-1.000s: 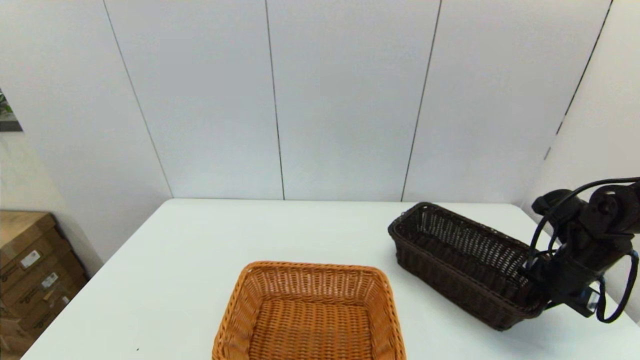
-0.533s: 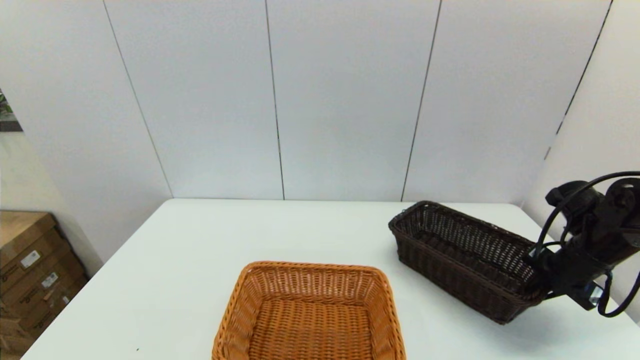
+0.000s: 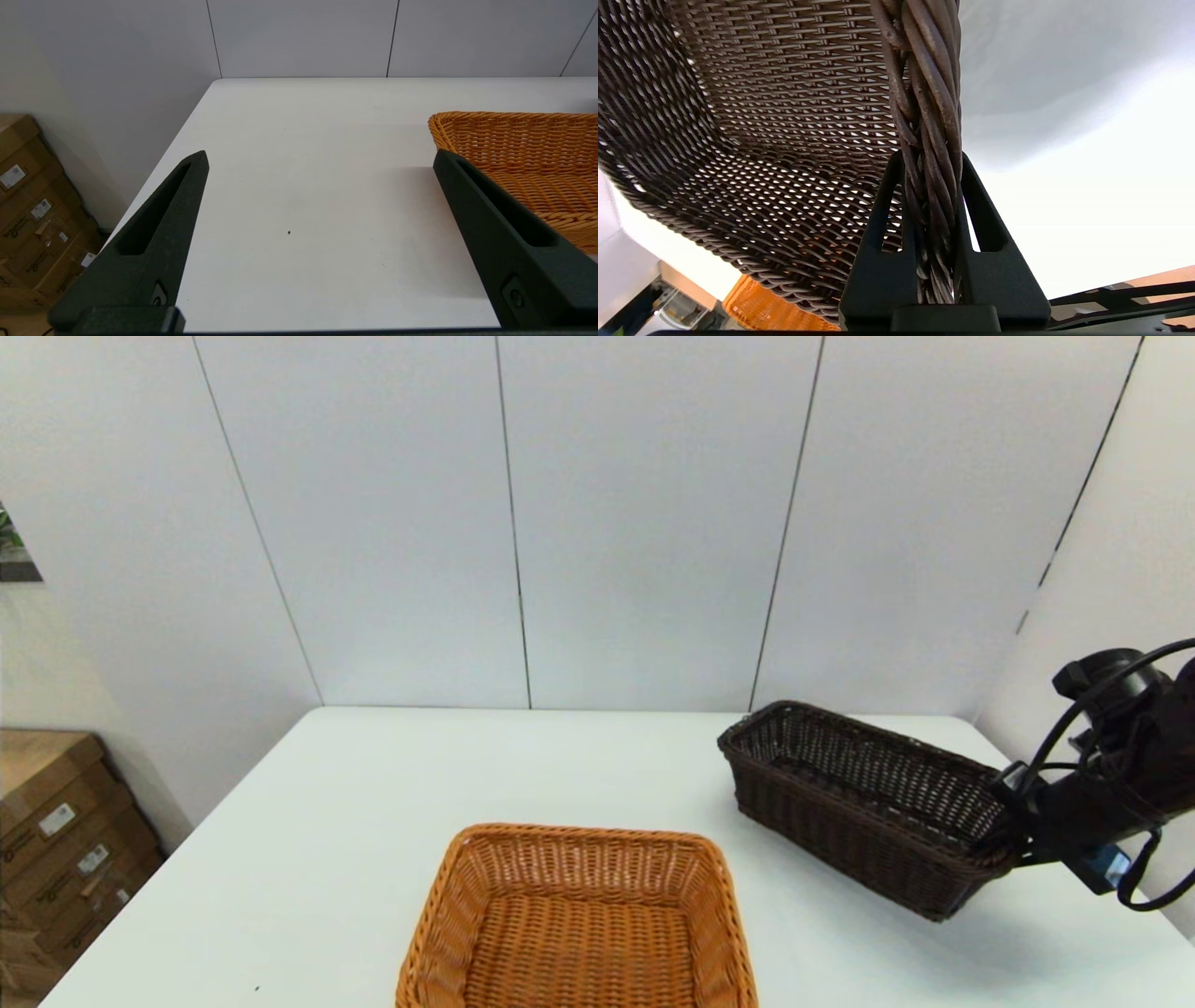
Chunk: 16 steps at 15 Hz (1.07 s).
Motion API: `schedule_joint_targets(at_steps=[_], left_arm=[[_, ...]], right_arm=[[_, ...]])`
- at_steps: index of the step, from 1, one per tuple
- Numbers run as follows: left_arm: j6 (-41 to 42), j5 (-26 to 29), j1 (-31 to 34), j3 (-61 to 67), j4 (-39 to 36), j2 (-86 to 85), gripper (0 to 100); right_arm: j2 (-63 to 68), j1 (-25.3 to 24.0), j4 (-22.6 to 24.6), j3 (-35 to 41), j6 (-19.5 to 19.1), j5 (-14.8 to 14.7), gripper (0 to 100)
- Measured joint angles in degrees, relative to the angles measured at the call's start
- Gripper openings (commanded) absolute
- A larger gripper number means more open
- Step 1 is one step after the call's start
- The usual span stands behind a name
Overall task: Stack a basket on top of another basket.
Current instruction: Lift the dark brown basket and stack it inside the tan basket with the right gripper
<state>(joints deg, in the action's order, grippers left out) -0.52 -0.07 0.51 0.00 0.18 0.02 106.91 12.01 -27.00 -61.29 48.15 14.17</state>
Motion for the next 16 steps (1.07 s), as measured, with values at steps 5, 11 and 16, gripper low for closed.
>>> schedule_joint_targets(at_steps=[5, 11, 16], left_arm=[[0.01, 0.00, 0.01, 0.00, 0.00, 0.00, 100], [0.01, 0.02, 0.01, 0.00, 0.00, 0.00, 100], [0.00, 0.00, 0.04, 0.00, 0.00, 0.00, 100]], right_arm=[[-2.23, 1.19, -0.01, 0.00, 0.24, 3.52, 0], [-8.92, 0.87, -1.72, 0.11, -1.40, 6.30, 0], [-15.40, -4.90, -6.27, -0.15, -5.24, 7.55, 0]])
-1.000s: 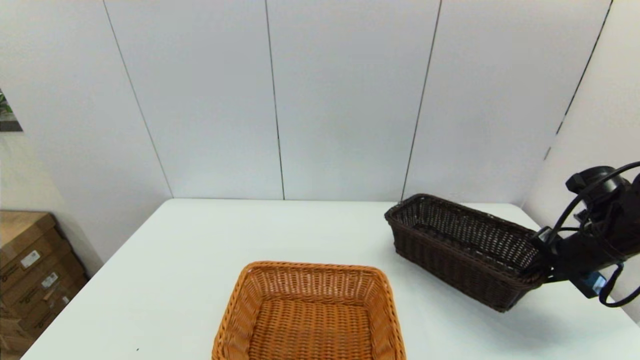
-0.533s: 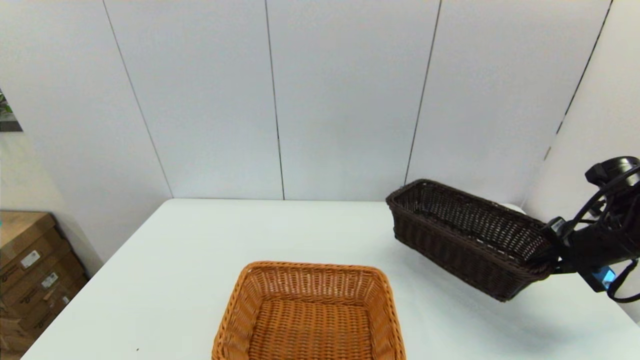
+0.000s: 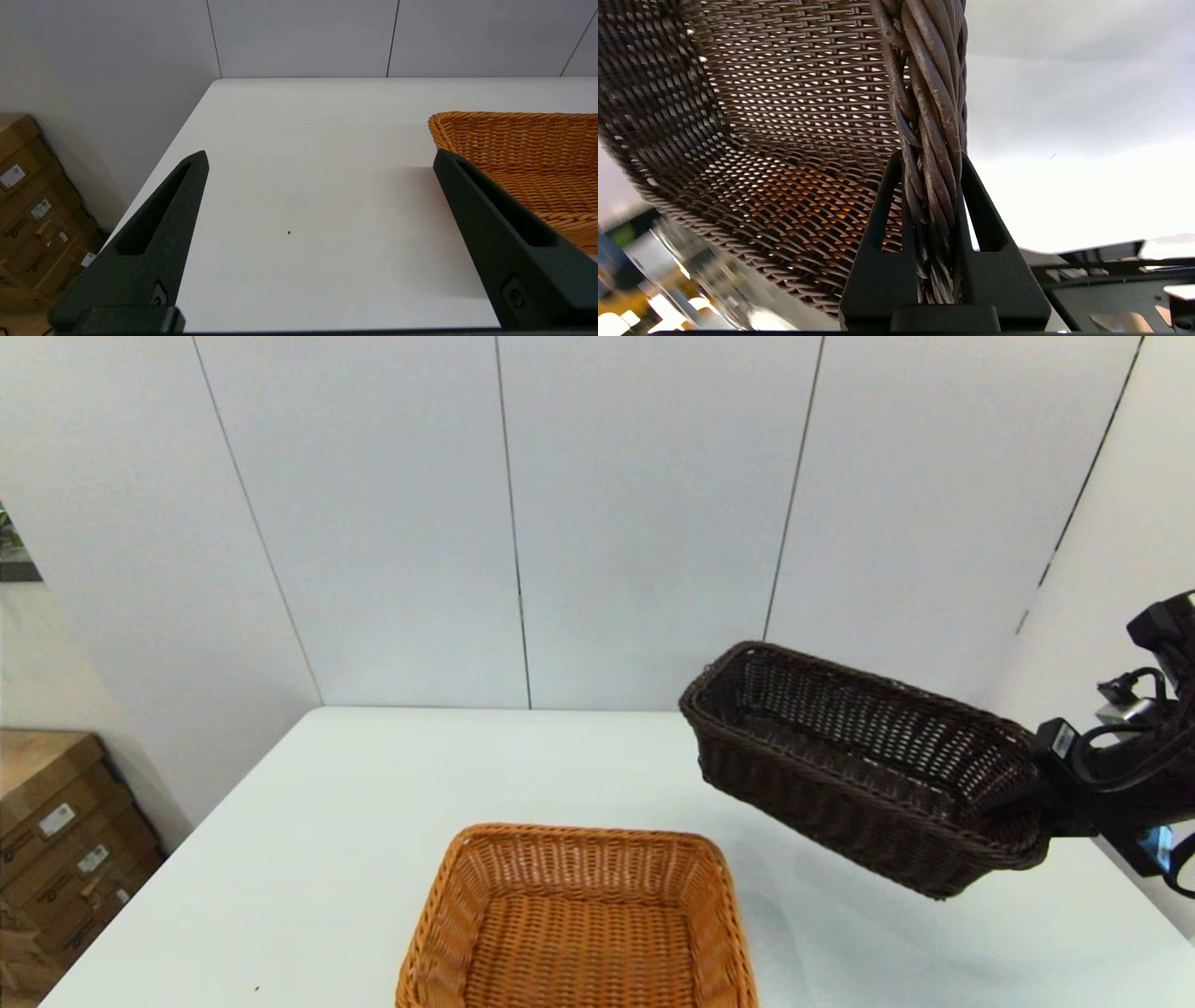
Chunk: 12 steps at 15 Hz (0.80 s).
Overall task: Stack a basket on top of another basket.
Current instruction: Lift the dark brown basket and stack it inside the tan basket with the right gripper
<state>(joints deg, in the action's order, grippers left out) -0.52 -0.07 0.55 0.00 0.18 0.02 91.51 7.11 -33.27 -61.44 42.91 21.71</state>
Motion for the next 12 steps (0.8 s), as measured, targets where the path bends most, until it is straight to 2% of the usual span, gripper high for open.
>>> schedule_joint_targets(at_steps=[5, 12], left_arm=[[0.04, 0.00, -0.02, 0.00, 0.00, 0.00, 100], [0.01, 0.00, -0.02, 0.00, 0.00, 0.00, 100]], right_arm=[[-4.91, -11.79, -4.82, -1.05, -0.39, -0.33, 0], [-7.69, -23.64, -10.42, -5.56, -0.05, -0.29, 0]])
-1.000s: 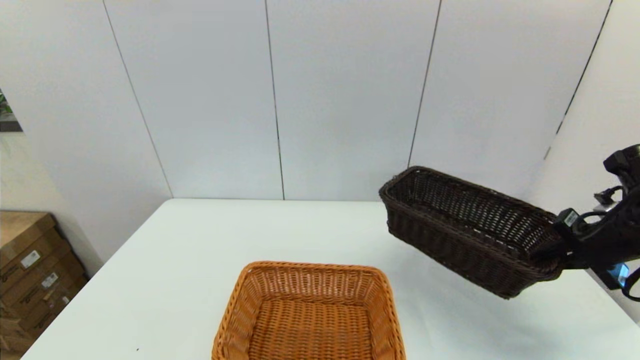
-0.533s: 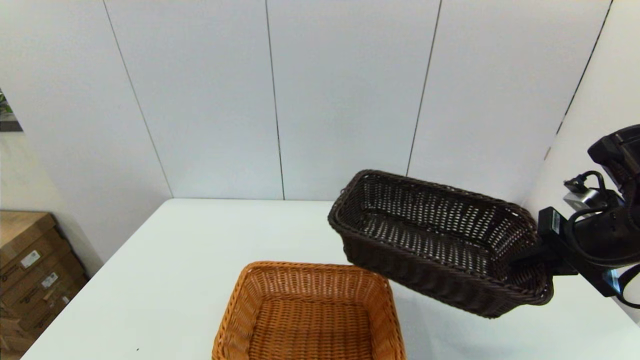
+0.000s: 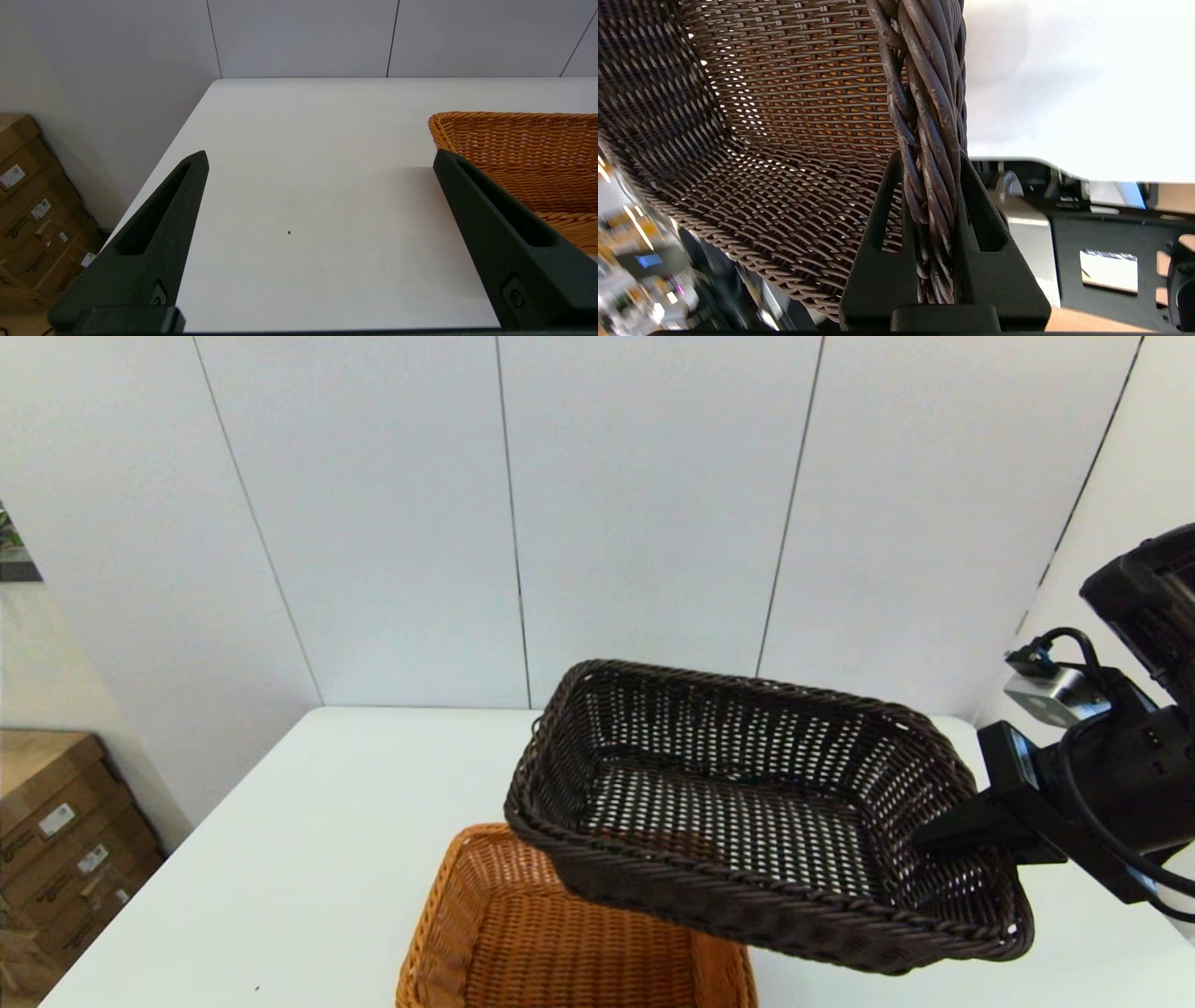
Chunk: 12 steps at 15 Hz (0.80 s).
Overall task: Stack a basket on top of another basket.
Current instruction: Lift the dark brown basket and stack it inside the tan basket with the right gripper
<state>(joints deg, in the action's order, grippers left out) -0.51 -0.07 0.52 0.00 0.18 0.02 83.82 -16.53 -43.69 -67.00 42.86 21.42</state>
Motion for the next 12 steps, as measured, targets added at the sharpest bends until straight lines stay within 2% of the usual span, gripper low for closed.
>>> schedule_joint_targets(at_steps=[6, 12], left_arm=[[0.00, 0.00, -0.01, 0.00, -0.02, 0.00, 100], [0.02, 0.00, -0.01, 0.00, 0.00, 0.00, 100]], right_arm=[[0.41, -8.98, -1.27, 0.16, 2.86, 0.05, 0], [2.15, -11.58, -0.33, -0.26, 3.52, 0.13, 0]])
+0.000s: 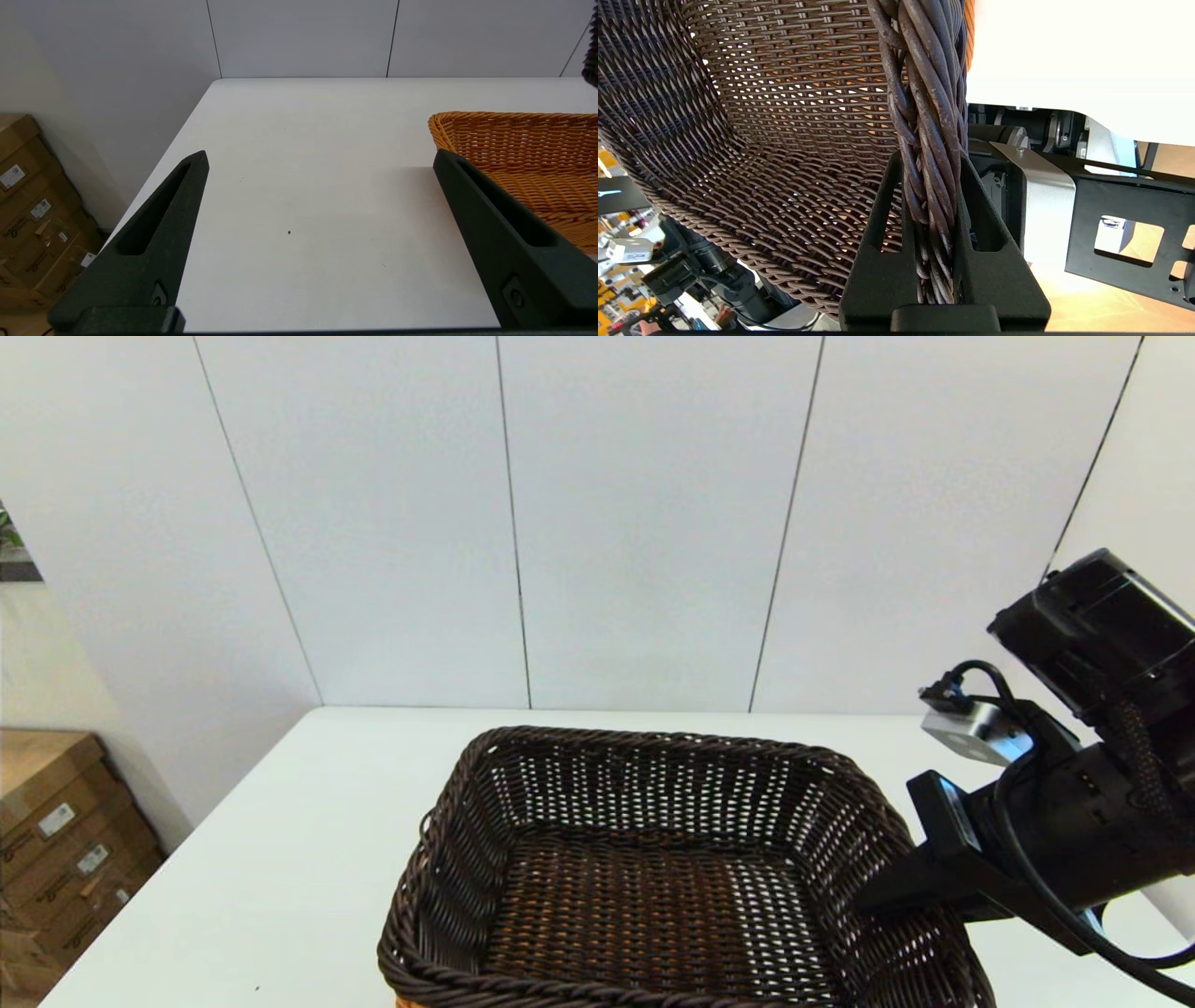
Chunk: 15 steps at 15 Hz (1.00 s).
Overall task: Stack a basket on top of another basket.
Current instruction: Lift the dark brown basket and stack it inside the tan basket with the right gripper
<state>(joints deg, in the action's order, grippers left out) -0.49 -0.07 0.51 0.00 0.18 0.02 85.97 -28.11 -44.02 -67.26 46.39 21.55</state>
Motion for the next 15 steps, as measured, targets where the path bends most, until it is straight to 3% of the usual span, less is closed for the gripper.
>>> schedule_joint_targets(at_steps=[11, 15], left_arm=[[0.00, 0.02, 0.01, 0.00, 0.00, 0.00, 100], [-0.02, -0.02, 0.01, 0.00, 0.00, 0.00, 100]], right_arm=[[4.46, -6.73, 1.50, -4.83, 4.60, -0.09, 0], [5.95, -9.97, 5.13, -5.05, 7.50, -0.23, 0]])
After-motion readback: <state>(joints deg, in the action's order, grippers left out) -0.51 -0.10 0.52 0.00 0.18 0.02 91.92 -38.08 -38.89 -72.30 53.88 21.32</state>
